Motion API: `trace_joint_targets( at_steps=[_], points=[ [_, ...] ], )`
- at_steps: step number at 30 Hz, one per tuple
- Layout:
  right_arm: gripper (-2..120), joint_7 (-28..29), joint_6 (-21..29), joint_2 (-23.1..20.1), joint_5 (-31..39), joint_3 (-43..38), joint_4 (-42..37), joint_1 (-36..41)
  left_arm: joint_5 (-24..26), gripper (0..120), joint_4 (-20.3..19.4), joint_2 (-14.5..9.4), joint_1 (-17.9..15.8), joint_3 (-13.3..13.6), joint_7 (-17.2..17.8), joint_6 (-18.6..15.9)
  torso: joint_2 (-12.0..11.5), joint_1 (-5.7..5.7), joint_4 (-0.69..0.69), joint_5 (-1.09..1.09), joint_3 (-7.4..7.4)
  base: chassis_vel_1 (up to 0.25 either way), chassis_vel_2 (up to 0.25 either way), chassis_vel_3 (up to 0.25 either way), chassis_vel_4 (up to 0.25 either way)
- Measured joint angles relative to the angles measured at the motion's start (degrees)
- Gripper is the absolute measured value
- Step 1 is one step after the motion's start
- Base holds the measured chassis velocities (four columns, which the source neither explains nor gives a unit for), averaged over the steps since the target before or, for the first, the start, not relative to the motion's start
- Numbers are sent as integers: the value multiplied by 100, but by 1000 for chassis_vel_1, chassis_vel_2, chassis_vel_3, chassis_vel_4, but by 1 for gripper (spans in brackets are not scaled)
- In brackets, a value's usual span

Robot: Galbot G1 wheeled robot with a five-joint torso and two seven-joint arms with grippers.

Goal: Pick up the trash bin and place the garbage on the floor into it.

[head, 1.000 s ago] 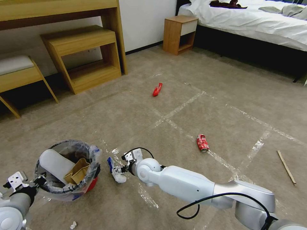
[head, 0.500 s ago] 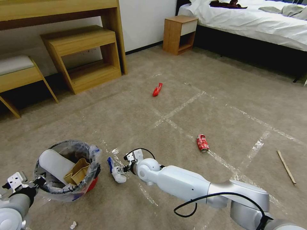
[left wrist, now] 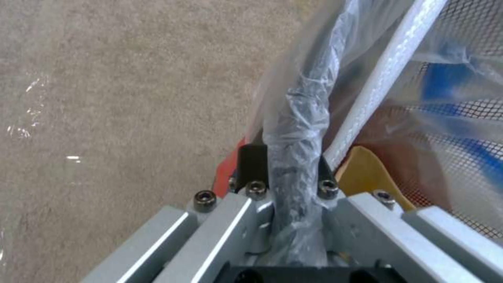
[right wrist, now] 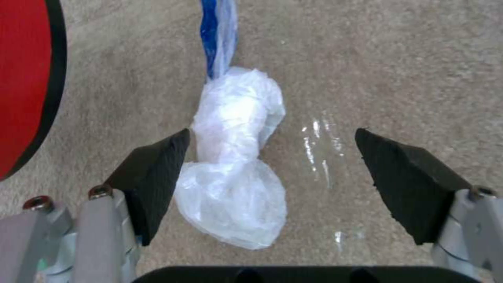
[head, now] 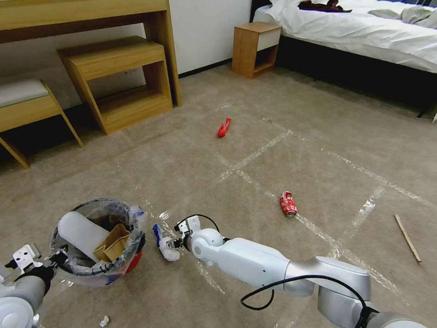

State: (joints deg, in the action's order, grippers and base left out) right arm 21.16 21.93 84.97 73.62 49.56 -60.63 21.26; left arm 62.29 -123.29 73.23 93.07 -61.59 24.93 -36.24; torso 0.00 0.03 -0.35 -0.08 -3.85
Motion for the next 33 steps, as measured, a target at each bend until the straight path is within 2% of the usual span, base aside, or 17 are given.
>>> trace_joint_targets(
  at_steps=[13, 17, 20, 21, 24, 26, 28, 33],
  points=[
    [82, -125, -56, 320, -66, 93, 385, 94, -1, 1, -88, 38, 79, -10, -46, 57, 0, 0, 0, 0, 0, 0, 0, 0, 0],
    [78, -176, -75, 360, -96, 93, 451, 100, -3, 1, -88, 65, 90, -10, -57, 72, 0, 0, 0, 0, 0, 0, 0, 0, 0],
    [67, -248, -110, 413, -143, 94, 533, 102, -7, 1, -88, 92, 89, 8, -61, 80, 0, 0, 0, 0, 0, 0, 0, 0, 0],
    [67, -248, -110, 413, -143, 94, 533, 102, -7, 1, -88, 92, 89, 8, -61, 80, 0, 0, 0, 0, 0, 0, 0, 0, 0],
    [52, -303, -145, 471, -201, 94, 626, 123, -13, 1, -88, 101, 85, 20, -64, 88, 0, 0, 0, 0, 0, 0, 0, 0, 0],
    [51, -314, -152, 473, -210, 94, 633, 124, -14, 1, -88, 101, 85, 20, -64, 89, 0, 0, 0, 0, 0, 0, 0, 0, 0],
    [41, -356, -184, 486, -239, 98, 668, 127, -18, 1, -88, 102, 83, 20, -66, 95, 0, 0, 0, 0, 0, 0, 0, 0, 0],
    [36, -380, -193, 499, -249, 99, 709, 127, -20, 1, -90, 114, 79, 21, -67, 100, 0, 0, 0, 0, 0, 0, 0, 0, 0]
  ],
)
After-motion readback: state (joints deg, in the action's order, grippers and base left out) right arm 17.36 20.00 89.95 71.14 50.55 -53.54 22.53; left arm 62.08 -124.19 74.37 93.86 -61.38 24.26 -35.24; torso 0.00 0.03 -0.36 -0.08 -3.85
